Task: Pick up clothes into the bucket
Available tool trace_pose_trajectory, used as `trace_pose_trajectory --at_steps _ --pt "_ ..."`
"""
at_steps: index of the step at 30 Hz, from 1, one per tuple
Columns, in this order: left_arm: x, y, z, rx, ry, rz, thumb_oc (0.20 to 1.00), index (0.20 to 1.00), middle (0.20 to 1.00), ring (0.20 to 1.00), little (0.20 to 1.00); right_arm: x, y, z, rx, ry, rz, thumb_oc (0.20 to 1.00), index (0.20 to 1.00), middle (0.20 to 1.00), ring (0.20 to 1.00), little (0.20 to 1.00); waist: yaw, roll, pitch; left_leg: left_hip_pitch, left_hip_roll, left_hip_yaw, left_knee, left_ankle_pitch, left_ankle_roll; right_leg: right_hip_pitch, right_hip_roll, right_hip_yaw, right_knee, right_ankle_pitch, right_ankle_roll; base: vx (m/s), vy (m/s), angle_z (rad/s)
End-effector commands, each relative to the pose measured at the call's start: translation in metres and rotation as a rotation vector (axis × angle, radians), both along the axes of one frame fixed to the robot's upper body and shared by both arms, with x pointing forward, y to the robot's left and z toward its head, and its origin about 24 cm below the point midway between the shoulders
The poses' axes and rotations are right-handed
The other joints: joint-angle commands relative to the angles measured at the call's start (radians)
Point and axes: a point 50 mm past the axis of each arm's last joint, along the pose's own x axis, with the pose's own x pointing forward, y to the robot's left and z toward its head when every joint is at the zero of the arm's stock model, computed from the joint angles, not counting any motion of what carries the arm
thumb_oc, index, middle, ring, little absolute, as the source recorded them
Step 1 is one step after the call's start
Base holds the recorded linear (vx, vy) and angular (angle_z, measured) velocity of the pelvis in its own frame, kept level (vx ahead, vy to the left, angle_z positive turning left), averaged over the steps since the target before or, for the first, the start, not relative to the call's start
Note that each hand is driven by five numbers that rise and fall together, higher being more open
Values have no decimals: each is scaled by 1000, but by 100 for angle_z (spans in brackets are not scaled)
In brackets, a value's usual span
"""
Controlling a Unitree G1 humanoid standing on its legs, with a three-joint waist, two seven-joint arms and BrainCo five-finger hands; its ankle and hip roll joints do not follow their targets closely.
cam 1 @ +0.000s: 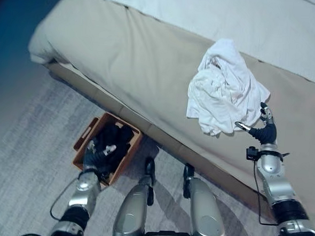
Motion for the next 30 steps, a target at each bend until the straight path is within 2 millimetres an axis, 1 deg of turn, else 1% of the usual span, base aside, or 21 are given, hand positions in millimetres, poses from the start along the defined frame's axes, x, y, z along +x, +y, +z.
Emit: trace_pose_trajectory --at_steps 1,2,3,5,7,8,10,11,12,13,15,16,18,22,23,24,25,26,28,29,30 --pt "-3 4 -3 88 32 -44 1000 1000 1000 1000 1000 15 -4 30 -130 -81 -31 1000 1000 1000 1000 1000 23 -66 -31 -6 -24 -1 55 -51 8 109 -22 -7 -300 167 61 -6 -70 -2" --pt "-3 4 -3 88 32 -43 1000 1000 1000 1000 1000 15 -4 30 -131 -81 -31 1000 1000 1000 1000 1000 23 -65 -30 -6 -24 -1 56 -52 8 109 -21 -7 -301 167 61 -16 -83 0" --pt "-10 0 -11 169 91 -89 1000 1000 1000 1000 1000 23 -7 38 -169 -94 -58 1000 1000 1000 1000 1000 35 -63 -30 -8 -23 -5 59 -52 9 100 -17 -8 -289 167 59 -25 -88 -2" --pt "-19 -3 -22 195 172 -104 1000 1000 1000 1000 1000 32 -6 45 -188 -97 -72 1000 1000 1000 1000 1000 45 -60 -25 -17 -21 -9 63 -49 8 85 -13 -9 -279 165 58 -26 -96 -1" --pt "-26 -9 -30 279 242 -211 1000 1000 1000 1000 1000 43 -8 60 -230 -109 -85 1000 1000 1000 1000 1000 51 -54 -15 -23 -21 -13 71 -53 8 75 -8 -9 -262 155 56 4 -55 1" --pt "-26 -9 -30 279 241 -210 1000 1000 1000 1000 1000 43 -8 60 -230 -110 -85 1000 1000 1000 1000 1000 50 -54 -17 -27 -22 -13 70 -49 8 72 -9 -9 -264 159 56 -6 -38 3" --pt "-27 -14 -32 367 267 -326 1000 1000 1000 1000 1000 51 -8 78 -256 -151 -99 1000 1000 1000 1000 1000 55 -50 -3 -39 -27 -23 80 -46 7 59 -6 -7 -256 160 53 -14 -43 7" --pt "-30 -27 -33 416 261 -511 1000 1000 1000 1000 1000 59 -13 100 -300 -177 -116 1000 1000 1000 1000 1000 58 -49 10 -53 -35 -38 88 -50 5 43 -3 -2 -250 159 52 -11 -31 -2" --pt "-30 -27 -33 416 261 -510 1000 1000 1000 1000 1000 59 -13 100 -300 -178 -115 1000 1000 1000 1000 1000 57 -49 7 -57 -36 -38 86 -46 6 39 -3 -2 -252 163 52 1 -18 -7" --pt "-31 -32 -34 425 260 -571 1000 1000 1000 1000 1000 61 -14 103 -288 -180 -128 1000 1000 1000 1000 1000 57 -48 7 -64 -37 -37 87 -45 5 34 -4 -2 -255 164 52 10 -16 -5" --pt "-29 -39 -30 458 233 -665 1000 1000 1000 1000 1000 72 -22 126 -291 -184 -175 1000 1000 1000 1000 1000 63 -42 23 -88 -33 -31 91 -39 5 11 2 0 -248 161 54 4 -10 2" --pt "-28 -39 -30 457 231 -663 1000 1000 1000 1000 1000 73 -22 127 -292 -186 -173 1000 1000 1000 1000 1000 61 -42 23 -89 -33 -30 91 -39 5 9 2 1 -247 161 54 0 0 0" --pt "-22 -42 -27 448 209 -630 1000 1000 1000 1000 1000 81 -26 138 -203 -189 -208 1000 1000 1000 1000 1000 65 -33 52 -111 -36 -36 93 -30 7 -29 3 3 -207 155 45 1 12 -9" --pt "-14 -44 -24 424 197 -564 1000 1000 1000 1000 1000 90 -23 155 -213 -191 -225 1000 1000 1000 1000 1000 66 -27 79 -139 -41 -35 95 -25 7 -77 -1 7 -183 155 44 -11 14 4" --pt "-5 -44 -16 444 147 -568 1000 1000 1000 1000 1000 93 -20 168 -215 -216 -233 1000 1000 1000 1000 1000 71 -21 103 -166 -44 -40 101 -24 8 -112 -1 14 -162 153 45 -6 19 4" --pt "-5 -44 -15 444 147 -568 1000 1000 1000 1000 1000 93 -20 169 -216 -217 -232 1000 1000 1000 1000 1000 71 -21 104 -166 -44 -39 105 -29 8 -114 -2 15 -155 147 45 -10 47 -3" --pt "6 -43 -3 469 78 -579 1000 1000 1000 1000 1000 95 -16 174 -208 -239 -230 1000 1000 1000 1000 1000 73 -10 111 -211 -44 -43 104 -18 9 -177 -4 20 -107 135 44 0 0 0" --pt "6 -43 -3 469 78 -578 1000 1000 1000 1000 1000 95 -15 174 -208 -239 -230 1000 1000 1000 1000 1000 73 -11 111 -212 -45 -42 109 -24 9 -181 -6 21 -96 127 44 2 38 0" --pt "9 -39 2 472 61 -556 1000 1000 1000 1000 1000 96 -16 180 -224 -240 -242 1000 1000 1000 1000 1000 71 1 111 -253 -49 -41 119 -20 10 -238 -18 17 -37 105 39 16 44 5" --pt "12 -33 5 458 49 -493 1000 1000 1000 1000 1000 96 -17 190 -239 -251 -253 1000 1000 1000 1000 1000 70 10 111 -297 -62 -41 137 -23 12 -301 -37 16 24 82 35 13 72 8" --pt "13 -32 5 454 45 -472 1000 1000 1000 1000 1000 96 -17 194 -253 -251 -257 1000 1000 1000 1000 1000 73 14 111 -316 -67 -40 148 -26 14 -324 -43 17 47 78 34 1 58 15"
